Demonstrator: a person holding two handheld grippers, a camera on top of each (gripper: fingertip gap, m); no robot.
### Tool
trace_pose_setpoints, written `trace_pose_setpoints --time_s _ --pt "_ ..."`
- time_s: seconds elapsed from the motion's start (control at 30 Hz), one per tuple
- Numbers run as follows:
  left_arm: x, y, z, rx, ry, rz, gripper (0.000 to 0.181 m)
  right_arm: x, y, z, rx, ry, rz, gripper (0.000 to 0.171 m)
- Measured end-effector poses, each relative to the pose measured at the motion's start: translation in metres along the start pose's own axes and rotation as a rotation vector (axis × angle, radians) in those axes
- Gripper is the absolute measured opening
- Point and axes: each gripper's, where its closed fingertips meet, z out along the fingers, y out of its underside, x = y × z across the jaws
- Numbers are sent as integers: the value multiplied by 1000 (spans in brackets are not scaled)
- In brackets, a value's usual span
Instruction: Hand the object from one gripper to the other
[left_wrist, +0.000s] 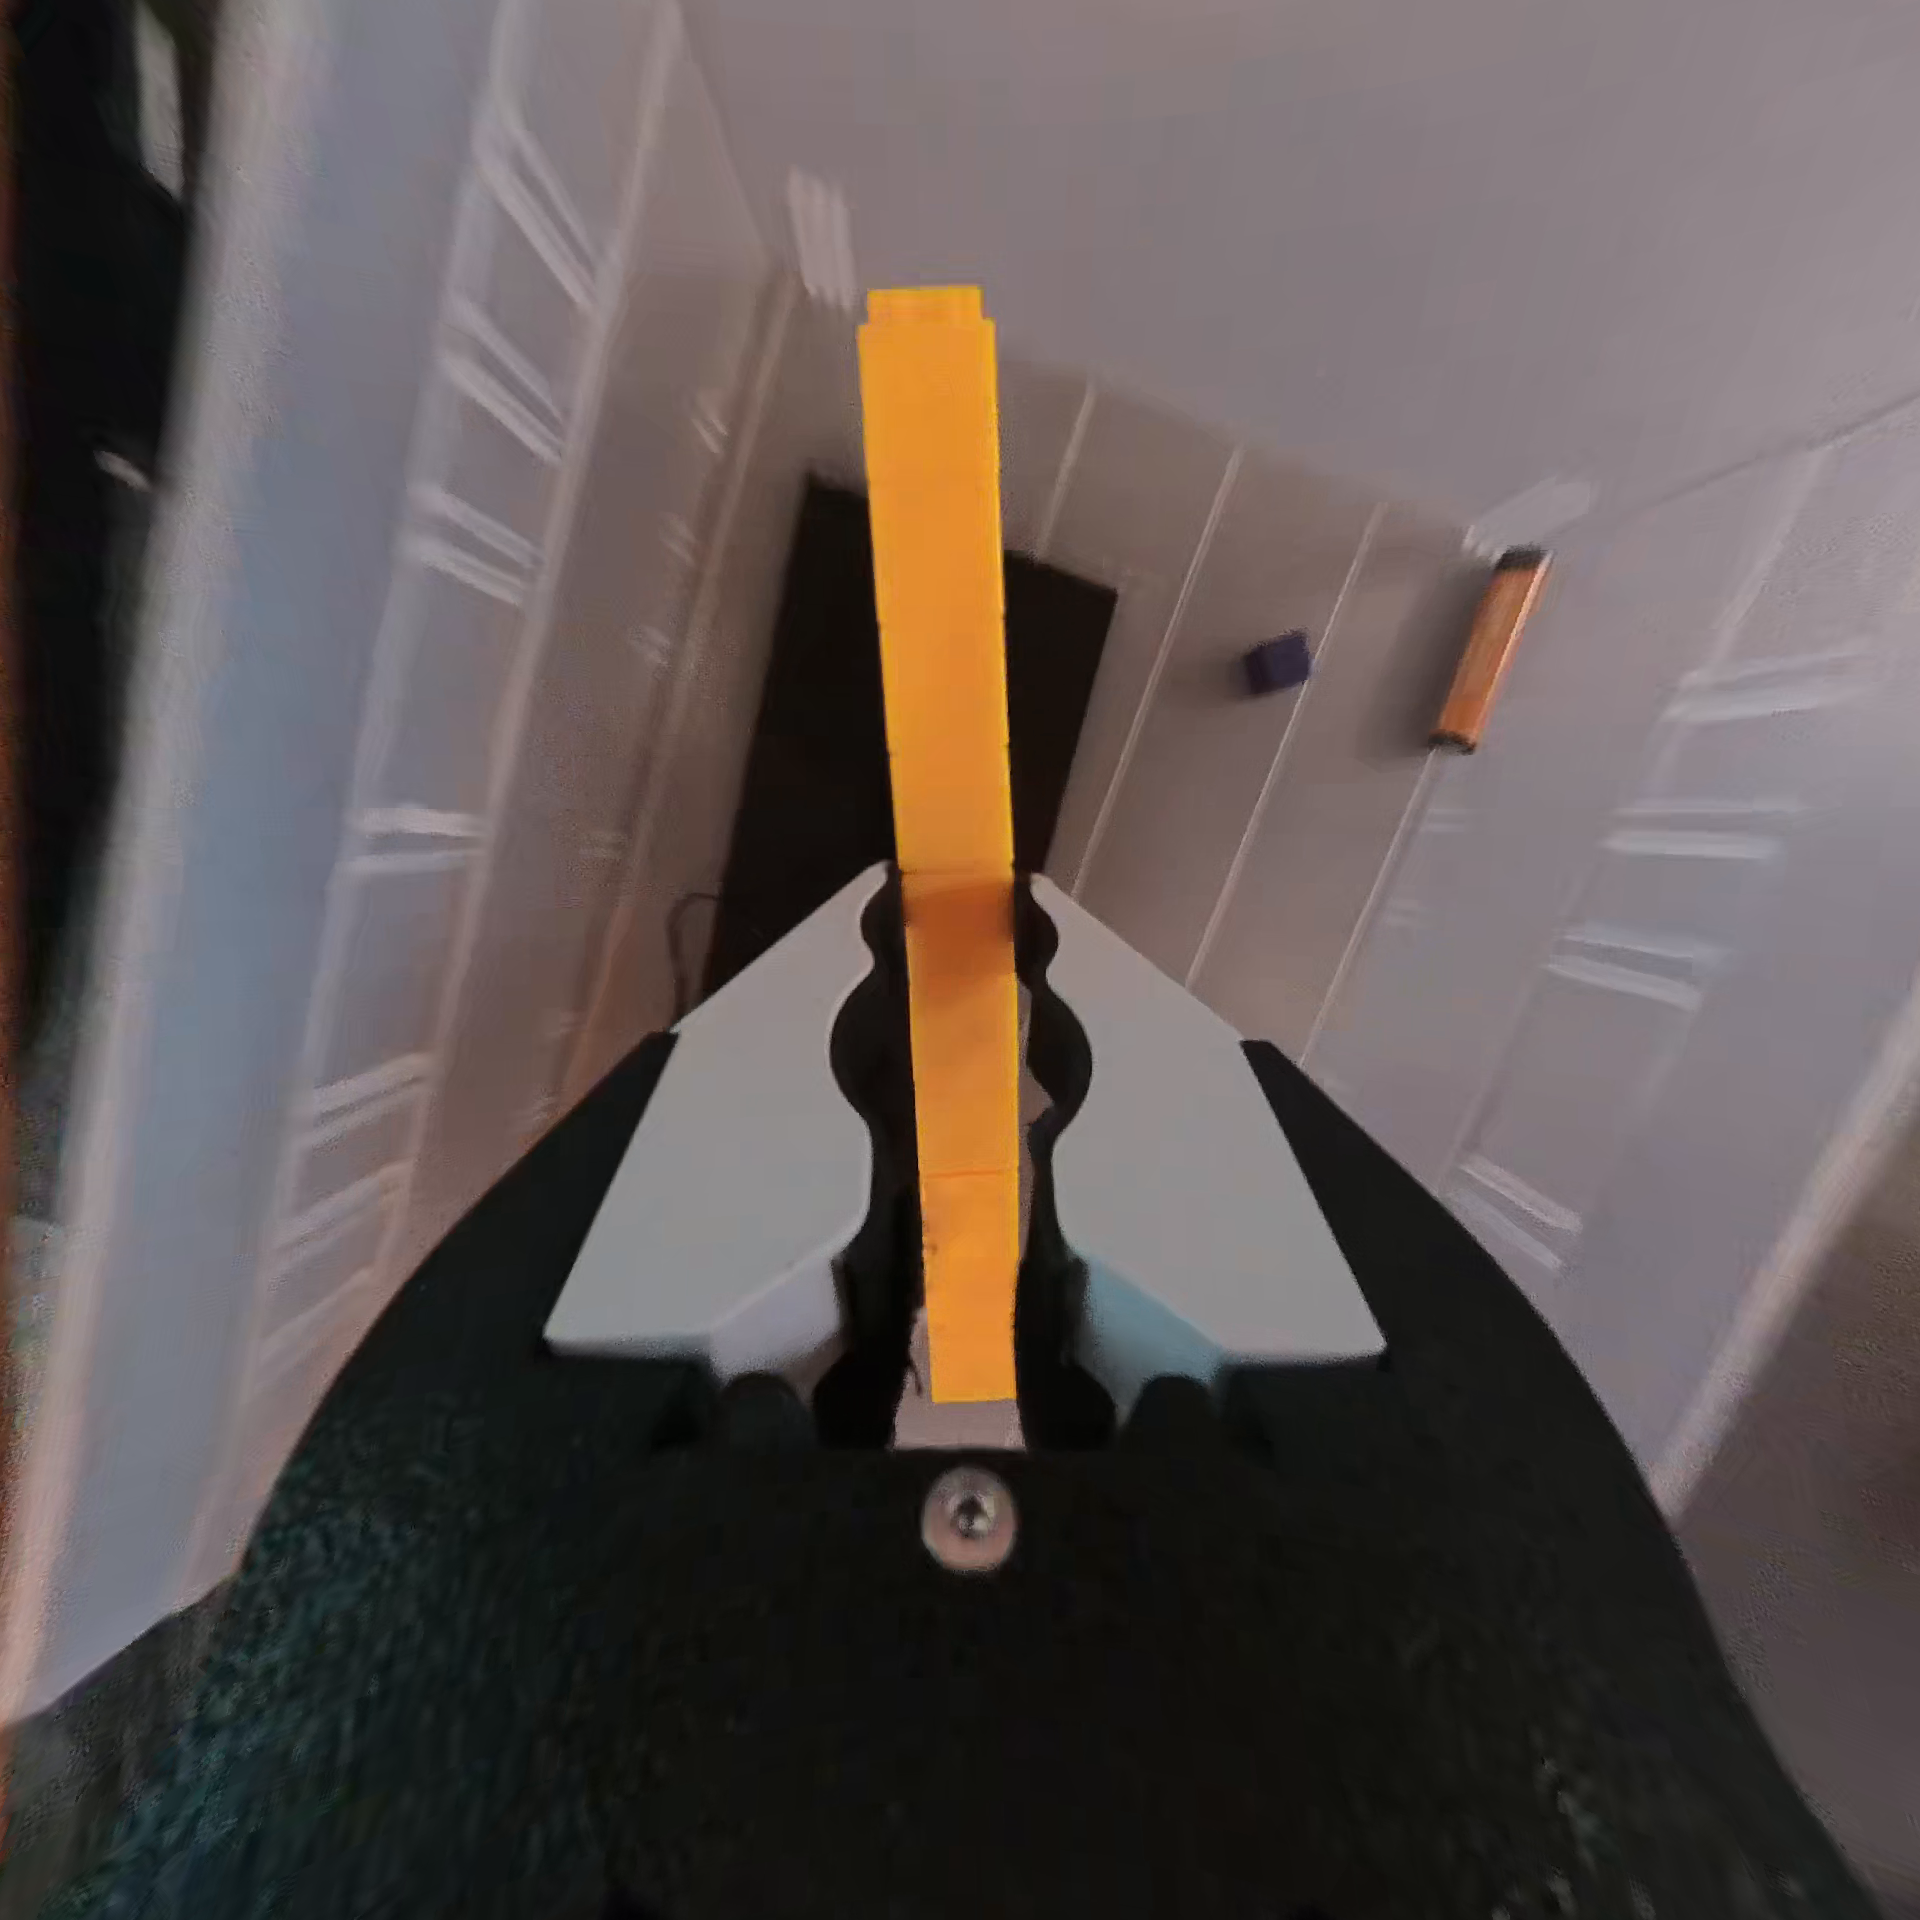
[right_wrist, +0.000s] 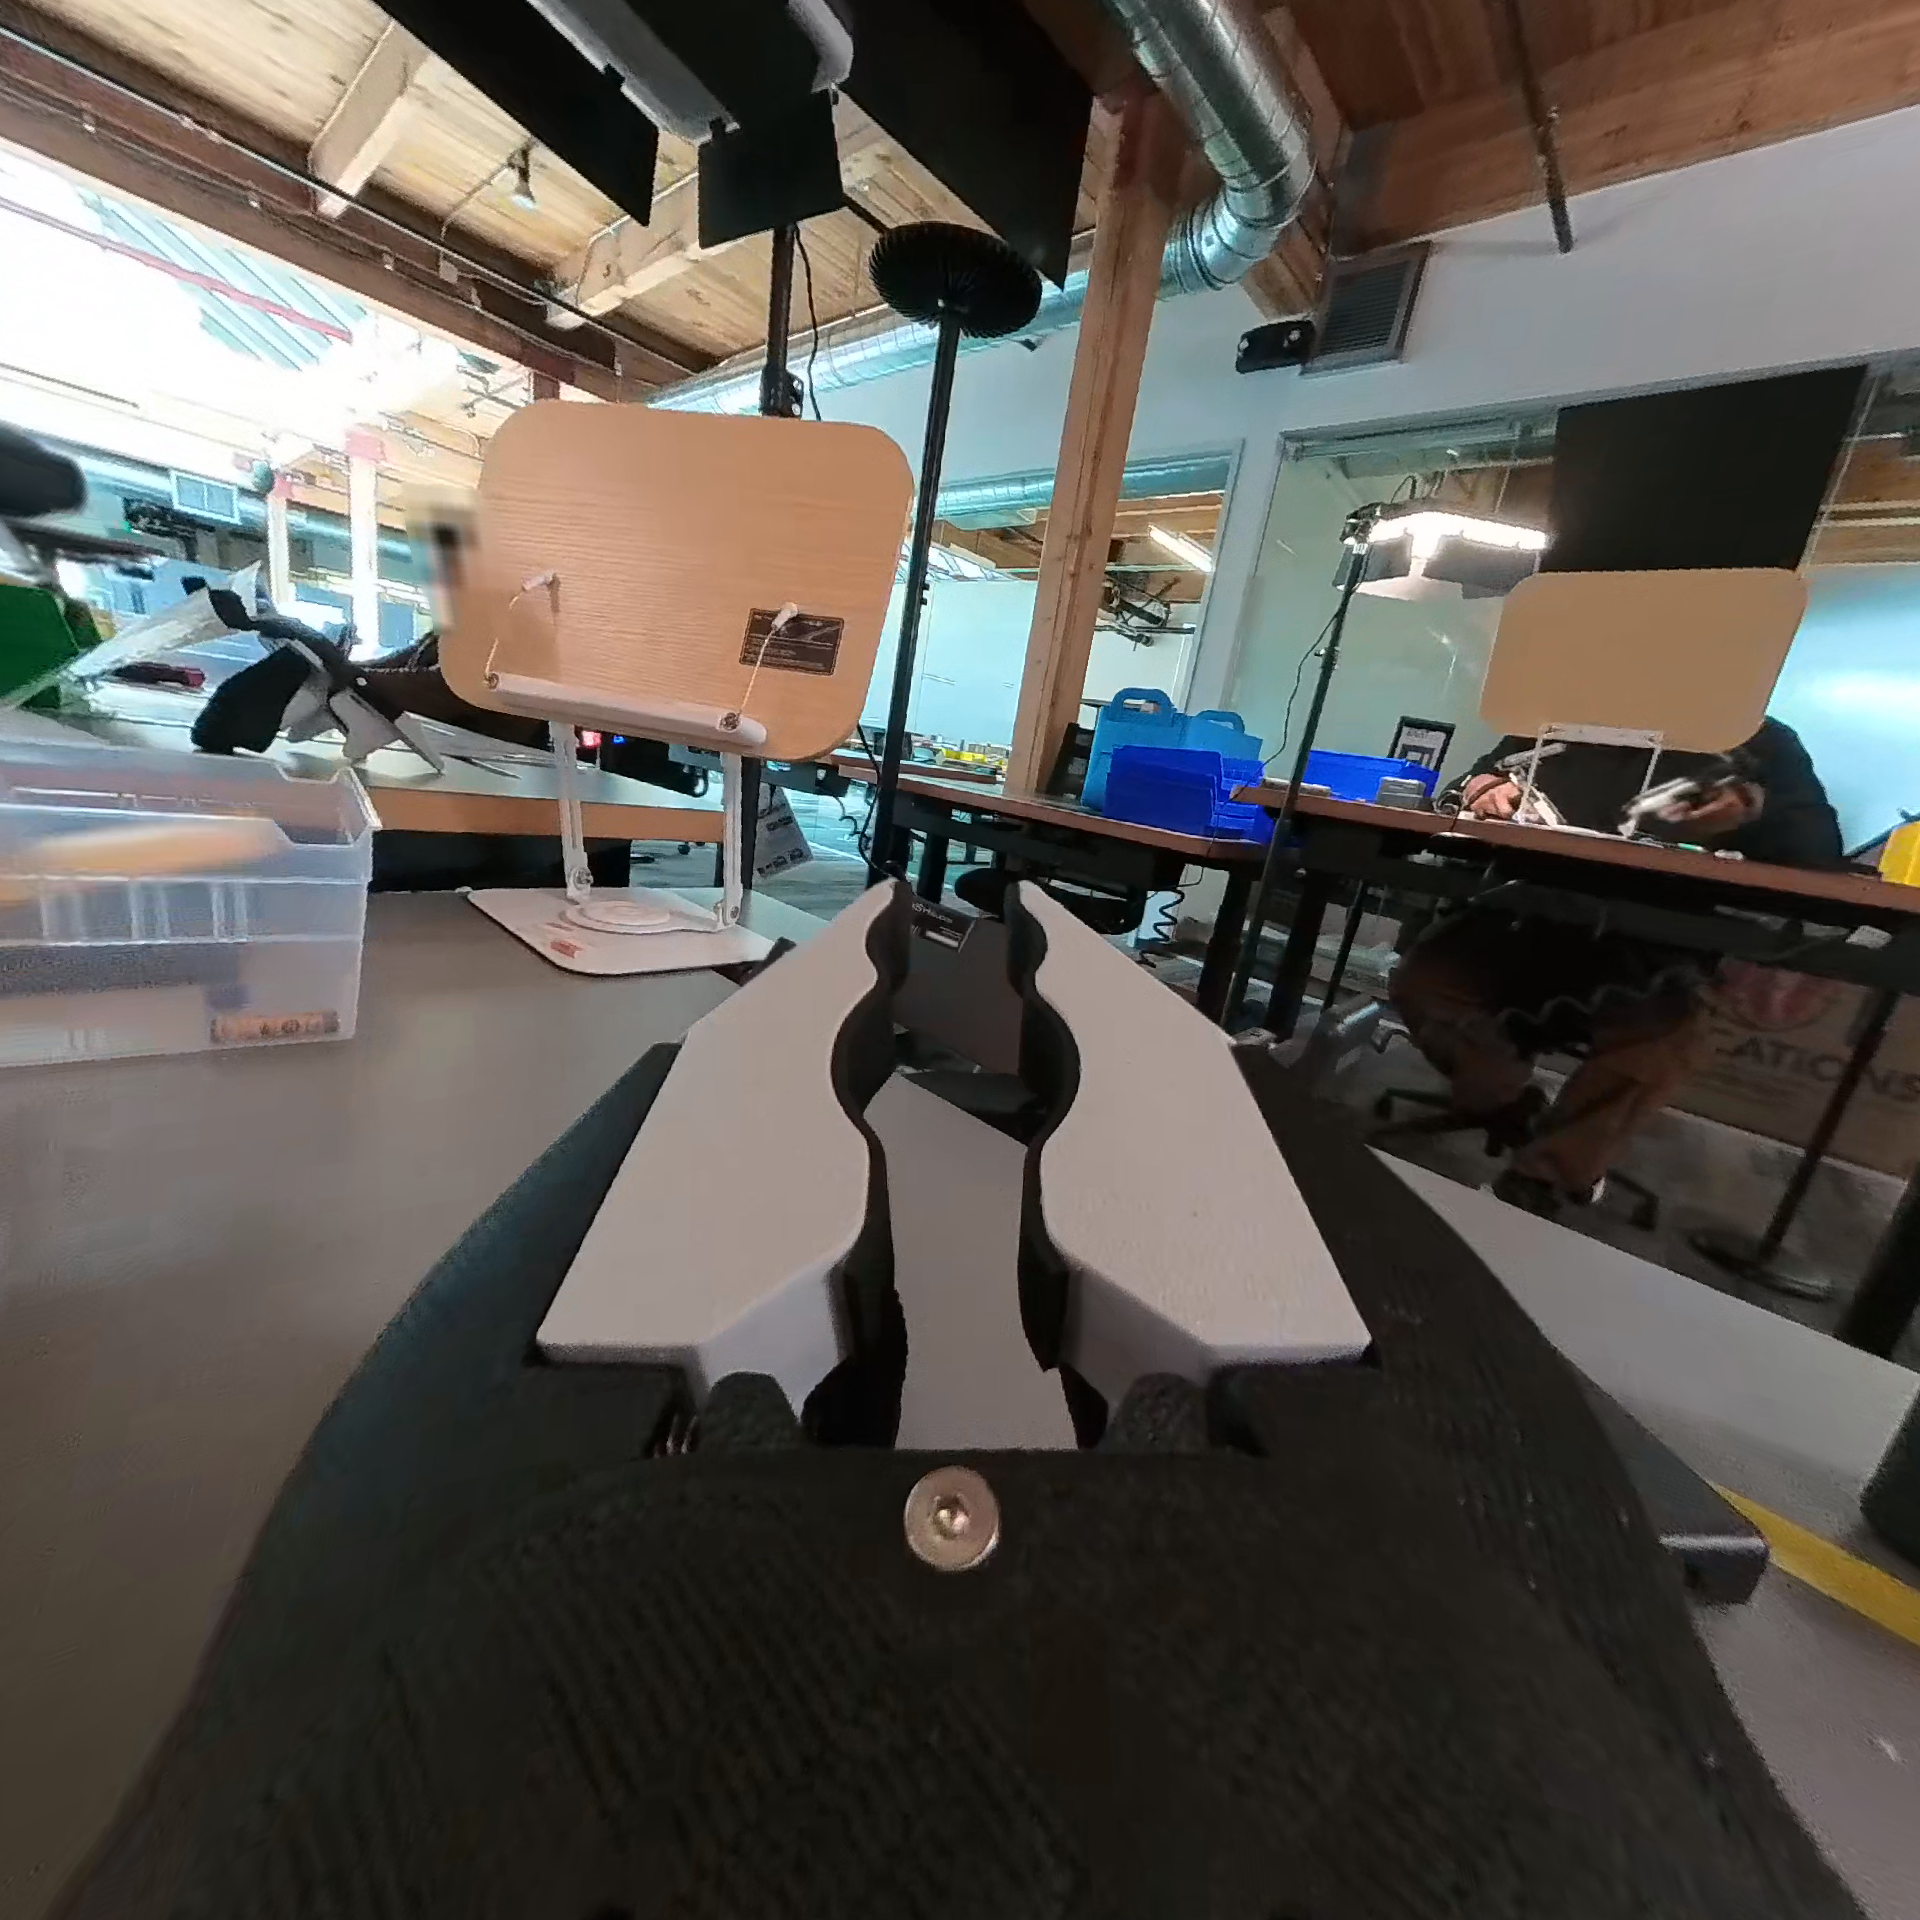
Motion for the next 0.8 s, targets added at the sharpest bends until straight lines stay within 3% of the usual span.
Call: trace_pose_setpoints --time_s 0.1,0.2,0.3,0.37,0.53,0.63,0.7,0.8 --pt "3 -36 -52 229 -112 77 18 0 -3 1 8 -13 34 16" --pt "39 -76 -120 532 -212 226 19 -2 -6 2 18 -39 82 17" --pt "127 -102 -177 842 -237 541 19 -5 -6 4 15 -81 145 17" --pt "195 -100 -188 990 -226 760 19 -11 -3 5 2 -131 197 20" --pt "297 -86 -143 1163 -409 1020 18 -28 -28 -4 120 -365 371 33" --pt "323 -75 -104 1205 -569 1131 18 -22 -30 -4 125 -418 470 67" --pt "335 -63 -77 1192 -605 1211 18 -29 -26 -5 75 -491 477 77" --pt "352 -48 -48 1165 -546 1298 18 -45 -2 -6 -96 -567 359 75"
